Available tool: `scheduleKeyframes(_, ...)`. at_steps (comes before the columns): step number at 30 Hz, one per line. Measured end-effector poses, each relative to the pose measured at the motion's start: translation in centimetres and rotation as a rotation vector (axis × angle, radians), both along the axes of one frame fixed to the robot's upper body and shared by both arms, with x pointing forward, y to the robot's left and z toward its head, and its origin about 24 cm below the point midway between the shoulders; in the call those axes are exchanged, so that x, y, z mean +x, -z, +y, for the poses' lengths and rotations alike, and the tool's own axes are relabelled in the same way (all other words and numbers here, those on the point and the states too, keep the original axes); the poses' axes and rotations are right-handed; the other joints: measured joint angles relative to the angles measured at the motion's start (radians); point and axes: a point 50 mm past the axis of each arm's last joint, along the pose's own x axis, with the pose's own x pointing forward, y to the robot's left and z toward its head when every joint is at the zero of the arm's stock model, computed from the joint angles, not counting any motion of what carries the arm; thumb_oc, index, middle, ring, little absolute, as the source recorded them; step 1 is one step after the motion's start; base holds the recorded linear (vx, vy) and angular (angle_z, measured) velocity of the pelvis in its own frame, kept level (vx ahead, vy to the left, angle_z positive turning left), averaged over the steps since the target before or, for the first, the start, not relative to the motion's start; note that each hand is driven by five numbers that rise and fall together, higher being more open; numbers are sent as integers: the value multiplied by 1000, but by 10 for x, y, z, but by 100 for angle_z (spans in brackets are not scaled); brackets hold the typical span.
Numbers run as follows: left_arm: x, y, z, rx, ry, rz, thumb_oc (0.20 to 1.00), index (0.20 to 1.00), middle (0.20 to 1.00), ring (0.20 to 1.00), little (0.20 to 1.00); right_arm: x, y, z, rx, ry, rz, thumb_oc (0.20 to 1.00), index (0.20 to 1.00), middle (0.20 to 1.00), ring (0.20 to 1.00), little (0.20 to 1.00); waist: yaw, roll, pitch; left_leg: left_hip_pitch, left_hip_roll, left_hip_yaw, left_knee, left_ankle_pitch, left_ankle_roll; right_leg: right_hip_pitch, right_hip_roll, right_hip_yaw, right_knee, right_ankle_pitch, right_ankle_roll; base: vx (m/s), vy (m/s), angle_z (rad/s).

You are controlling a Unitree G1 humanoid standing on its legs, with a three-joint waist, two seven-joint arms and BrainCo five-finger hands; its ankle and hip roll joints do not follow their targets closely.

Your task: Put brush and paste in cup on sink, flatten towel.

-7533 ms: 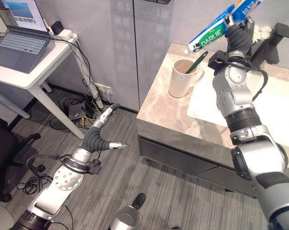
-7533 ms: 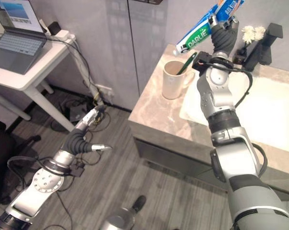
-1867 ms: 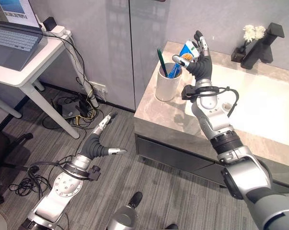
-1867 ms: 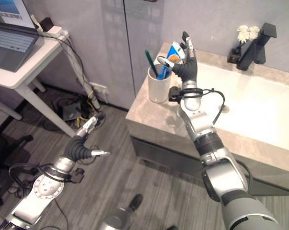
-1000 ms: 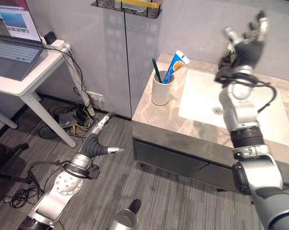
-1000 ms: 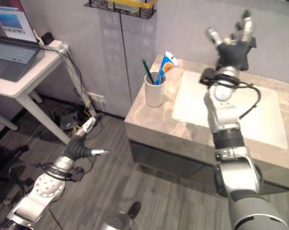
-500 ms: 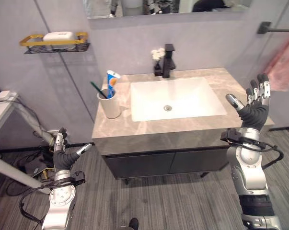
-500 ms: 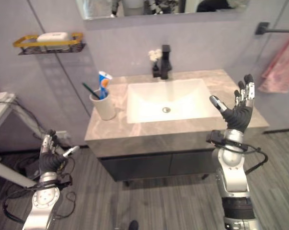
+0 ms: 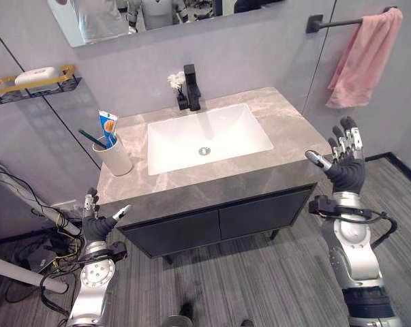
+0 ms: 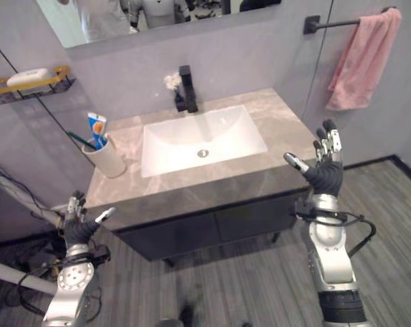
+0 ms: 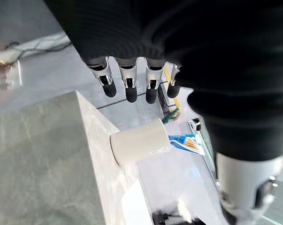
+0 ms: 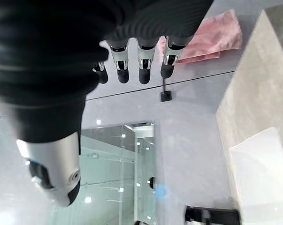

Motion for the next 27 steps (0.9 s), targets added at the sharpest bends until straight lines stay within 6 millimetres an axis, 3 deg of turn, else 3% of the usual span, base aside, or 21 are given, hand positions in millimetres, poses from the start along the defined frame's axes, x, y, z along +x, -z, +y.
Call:
scheduleKeyframes(2, -2, 1, 2, 8, -15, 5, 1000, 1000, 1000, 1000, 1000, 0, 2, 2, 6, -7, 8, 1000, 1000, 1000, 1000, 1000, 16, 4, 13, 3, 1, -20, -13, 1, 2, 10, 16, 19, 5, 8, 10, 90, 138, -47)
scheduleKeyframes(5, -3, 1, 2, 32, -10, 11, 1000, 1000, 1000, 1000, 1000, -5, 13, 1, 32, 6, 40, 1000, 1000, 1000, 1000, 1000, -9, 4, 16, 26, 8, -17, -21, 3, 5, 42, 20, 11, 6, -6, 30, 131, 223, -7)
scheduleKeyframes(6, -3, 0, 1, 36, -8, 9, 1000, 1000, 1000, 1000, 1000, -7, 17, 0, 33, 11, 57, 1000, 1000, 1000, 1000, 1000, -27, 16, 10, 71, 34, 16, -37, 5, 13, 62, 24, 21, 6, -19, 55, 105, 207, -11)
scheduleKeyframes(7, -4, -1, 1, 39, -7, 5, 1000, 1000, 1000, 1000, 1000, -8, 17, -1, 36, 18, 58, 1000, 1000, 1000, 1000, 1000, -27, 29, 4, 107, 46, 15, -66, -4, 48, 73, 30, 34, 7, -25, 69, 104, 251, -17)
scheduleKeyframes(10, -3, -12, 3, 51, -5, -33, 1000, 1000, 1000, 1000, 1000, -10, 21, 0, 69, 26, 64, 1000, 1000, 1000, 1000, 1000, -27, -6, 5, 126, -12, 35, -76, -7, 82, 81, -28, 63, 6, -33, 124, 90, 235, -10)
scheduleKeyframes(12, -5, -20, 10, 62, -37, -67, 1000, 1000, 1000, 1000, 1000, -9, 23, 3, 82, 10, 69, 1000, 1000, 1000, 1000, 1000, -7, -12, 5, 140, -57, 64, -76, -21, 110, 83, -82, 89, 6, -37, 157, 73, 225, -20)
scheduleKeyframes(17, -11, -29, 24, 86, -98, -96, 1000, 1000, 1000, 1000, 1000, -9, 26, 6, 100, 7, 85, 1000, 1000, 1000, 1000, 1000, 26, -33, -4, 159, -91, 96, -76, -44, 140, 85, -122, 120, 7, -39, 181, 29, 217, -20)
scheduleKeyframes(23, -18, -32, 27, 133, -108, -96, 1000, 1000, 1000, 1000, 1000, -9, 29, 11, 99, 1, 94, 1000, 1000, 1000, 1000, 1000, 37, -81, -31, 163, -99, 147, -76, -55, 155, 49, -136, 175, 39, -47, 196, -4, 109, -26)
scheduleKeyframes(27, -25, -31, 34, 140, -140, -84, 1000, 1000, 1000, 1000, 1000, -7, 31, 19, 84, -48, 106, 1000, 1000, 1000, 1000, 1000, 64, -88, -33, 186, -91, 199, -76, -66, 160, 25, -150, 200, 77, -58, 203, -61, 29, -45)
